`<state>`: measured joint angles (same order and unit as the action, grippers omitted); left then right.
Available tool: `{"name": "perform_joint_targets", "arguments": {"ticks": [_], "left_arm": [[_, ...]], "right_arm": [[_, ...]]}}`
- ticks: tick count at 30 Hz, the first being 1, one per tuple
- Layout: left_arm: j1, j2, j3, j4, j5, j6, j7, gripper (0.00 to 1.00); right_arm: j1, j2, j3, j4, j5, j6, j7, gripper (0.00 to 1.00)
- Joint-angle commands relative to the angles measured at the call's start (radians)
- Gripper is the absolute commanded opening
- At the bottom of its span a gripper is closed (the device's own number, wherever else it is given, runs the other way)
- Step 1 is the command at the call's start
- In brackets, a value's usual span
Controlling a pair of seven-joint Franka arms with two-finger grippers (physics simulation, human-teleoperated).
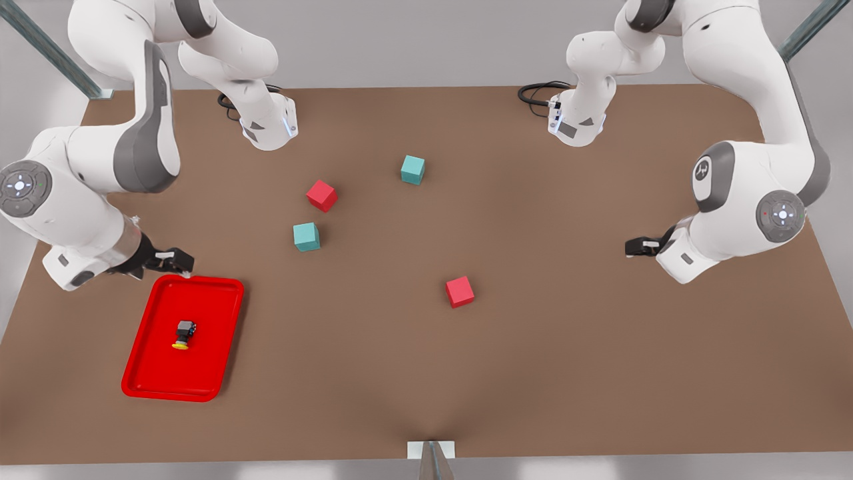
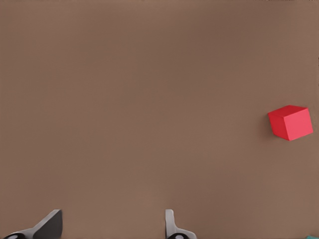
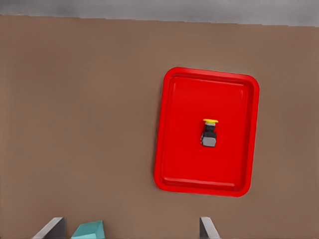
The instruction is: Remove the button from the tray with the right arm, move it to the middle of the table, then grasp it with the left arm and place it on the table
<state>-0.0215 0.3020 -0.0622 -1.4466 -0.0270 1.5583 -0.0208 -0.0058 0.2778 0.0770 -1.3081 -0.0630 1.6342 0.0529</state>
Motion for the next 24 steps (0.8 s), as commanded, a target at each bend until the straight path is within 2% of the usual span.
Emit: {"name": "perform_joint_targets", "arguments": {"ticks": [1, 5, 7, 13, 14, 17, 19, 24], "left_arm": [[-0.003, 0.017, -0.001, 0.011, 0.001, 0.098, -0.04, 1.0], [-0.011, 0.012, -0.013, 0.012, 0.024, 0.092, -0.044, 1.0], [-0.009, 0.009, -0.013, 0.014, 0.006, 0.066, -0.192, 1.0], [0.009, 0.04, -0.008, 0.034, 0.006, 0.104, -0.189, 1.0], [0.008, 0.042, -0.01, 0.034, 0.006, 0.104, -0.189, 1.0], [0.009, 0.035, -0.008, 0.034, 0.009, 0.101, -0.191, 1.0], [0.009, 0.035, -0.008, 0.034, 0.012, 0.103, -0.189, 1.0], [0.008, 0.035, -0.01, 0.034, 0.013, 0.098, -0.189, 1.0]], "right_arm": [[0.003, -0.034, 0.001, 0.009, 0.002, 0.099, 0.071, 1.0], [0.003, -0.031, 0.001, -0.007, 0.0, 0.082, 0.071, 1.0], [0.01, 0.012, 0.001, -0.01, -0.003, 0.067, 0.081, 1.0], [-0.02, 0.216, -0.013, 0.006, -0.001, 0.142, 0.079, 1.0], [-0.079, 0.225, -0.005, 0.01, 0.025, 0.142, 0.073, 1.0], [-0.071, 0.279, -0.008, -0.003, 0.012, 0.142, 0.079, 1.0], [-0.071, 0.294, -0.006, -0.037, 0.014, 0.262, 0.081, 1.0], [-0.128, 0.297, 0.0, -0.14, -0.023, 0.381, 0.033, 1.0]]}}
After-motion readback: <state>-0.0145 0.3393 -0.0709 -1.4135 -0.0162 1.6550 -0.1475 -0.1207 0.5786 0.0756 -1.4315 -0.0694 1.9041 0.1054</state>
